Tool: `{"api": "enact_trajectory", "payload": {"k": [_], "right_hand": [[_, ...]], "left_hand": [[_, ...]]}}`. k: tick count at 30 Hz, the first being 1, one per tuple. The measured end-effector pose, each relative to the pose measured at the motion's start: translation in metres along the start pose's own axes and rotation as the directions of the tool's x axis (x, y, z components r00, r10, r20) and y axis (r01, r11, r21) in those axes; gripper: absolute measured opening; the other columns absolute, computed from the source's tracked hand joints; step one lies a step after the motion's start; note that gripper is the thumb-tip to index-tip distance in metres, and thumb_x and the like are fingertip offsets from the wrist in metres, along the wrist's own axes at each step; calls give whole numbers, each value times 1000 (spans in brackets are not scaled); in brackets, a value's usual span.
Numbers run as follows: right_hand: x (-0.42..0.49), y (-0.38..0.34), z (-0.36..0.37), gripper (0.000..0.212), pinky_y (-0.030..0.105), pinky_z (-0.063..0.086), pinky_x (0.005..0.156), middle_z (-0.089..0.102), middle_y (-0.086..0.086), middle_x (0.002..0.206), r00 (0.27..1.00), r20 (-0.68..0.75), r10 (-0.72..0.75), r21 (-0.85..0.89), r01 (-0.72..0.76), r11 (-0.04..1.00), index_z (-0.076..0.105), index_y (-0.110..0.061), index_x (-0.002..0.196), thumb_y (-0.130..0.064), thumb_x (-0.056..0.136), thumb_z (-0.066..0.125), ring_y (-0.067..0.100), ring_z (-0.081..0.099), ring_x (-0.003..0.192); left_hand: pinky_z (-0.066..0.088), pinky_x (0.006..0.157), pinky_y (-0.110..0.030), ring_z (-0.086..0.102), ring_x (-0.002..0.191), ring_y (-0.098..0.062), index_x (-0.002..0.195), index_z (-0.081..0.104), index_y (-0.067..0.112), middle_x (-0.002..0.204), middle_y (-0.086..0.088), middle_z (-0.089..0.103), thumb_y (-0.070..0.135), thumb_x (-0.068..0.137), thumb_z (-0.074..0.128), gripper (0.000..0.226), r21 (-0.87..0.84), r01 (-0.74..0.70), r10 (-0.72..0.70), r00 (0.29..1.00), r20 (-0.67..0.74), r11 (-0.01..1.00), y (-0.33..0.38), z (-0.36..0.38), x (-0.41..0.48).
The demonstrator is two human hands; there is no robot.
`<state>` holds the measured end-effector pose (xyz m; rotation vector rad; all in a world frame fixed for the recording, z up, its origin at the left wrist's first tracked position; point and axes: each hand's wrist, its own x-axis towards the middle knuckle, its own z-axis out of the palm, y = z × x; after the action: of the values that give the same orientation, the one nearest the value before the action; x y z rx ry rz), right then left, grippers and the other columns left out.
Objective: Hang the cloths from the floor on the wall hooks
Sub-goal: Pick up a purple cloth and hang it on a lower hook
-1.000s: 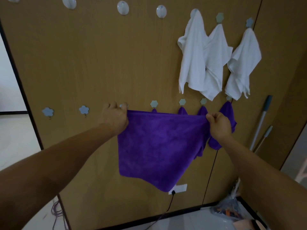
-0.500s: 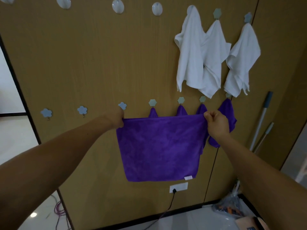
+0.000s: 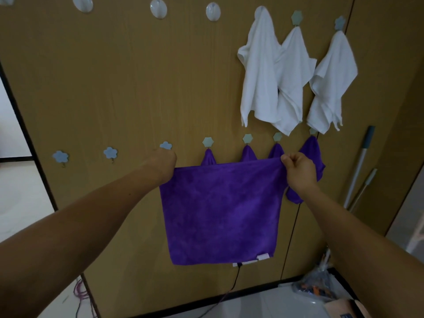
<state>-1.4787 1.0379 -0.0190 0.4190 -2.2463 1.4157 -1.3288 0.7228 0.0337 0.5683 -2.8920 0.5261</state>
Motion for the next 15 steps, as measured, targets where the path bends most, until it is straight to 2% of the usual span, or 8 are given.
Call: {"api": "enact_trajectory", "payload": {"k": [1,3,5,7,9,10,12,15], "right_hand": [[0,1,-1,15,26,42,69,56,-14,74,1000,1,-8,-8,8,1000,58,-21,88,-30,98,52,10,56,77],[0,1,-1,14,25,41,66,57,-15,74,1000,-7,-10,-15,10,1000,58,-22,87,-30,98,52,9,56,76],[0,1,-1,16,22,40,61,57,-15,74,1000,-20,5,-5,-5,1000,57,-26,83,-29,98,53,6,55,72],[-1,1,-2,20,21,38,58,56,-14,71,999,-34,10,-20,-10,1000,54,-30,78,-29,98,52,3,53,68],[0,3,-5,18,24,39,61,58,-11,72,998,-53,19,-36,-20,999,58,-24,82,-29,98,52,7,54,68],[1,4,-6,18,26,41,66,60,-8,77,997,-64,33,-34,-35,999,62,-18,89,-30,98,52,11,57,72],[1,6,-8,24,29,42,72,63,-3,87,995,-80,64,-22,-66,998,64,-12,102,-31,98,51,14,59,83],[2,7,-12,26,29,42,75,62,-3,91,990,-117,80,17,-78,997,63,-10,105,-31,98,51,13,57,86]], "left_hand": [[40,66,-20,36,58,-7,101,66,5,76,-3,42,8,91,53,17,9,16,-16,1000,-18,1000,0,2,3],[39,66,-22,31,59,-7,86,64,8,94,-5,53,11,89,56,10,55,36,-35,999,-33,998,1,3,3],[38,74,-28,43,82,-15,85,62,14,119,-5,50,21,83,62,8,116,68,-57,994,-97,991,1,8,1],[36,82,-33,39,103,-26,88,63,20,119,-5,43,28,78,64,13,89,86,-72,987,-144,992,-2,12,3],[39,86,-33,41,105,-26,87,64,17,113,-8,47,27,80,64,12,-104,26,-36,994,-99,994,-9,16,6],[42,81,-30,47,99,-22,87,64,13,107,-8,53,24,81,63,13,-292,-10,-9,998,-63,956,-14,18,8],[44,64,-24,54,80,-15,84,62,10,91,-5,61,17,83,65,9,-692,17,13,999,38,722,-24,23,4],[50,68,-25,63,83,-16,88,63,11,89,-4,68,15,85,70,9,-959,55,61,995,75,278,-32,34,-7]]}}
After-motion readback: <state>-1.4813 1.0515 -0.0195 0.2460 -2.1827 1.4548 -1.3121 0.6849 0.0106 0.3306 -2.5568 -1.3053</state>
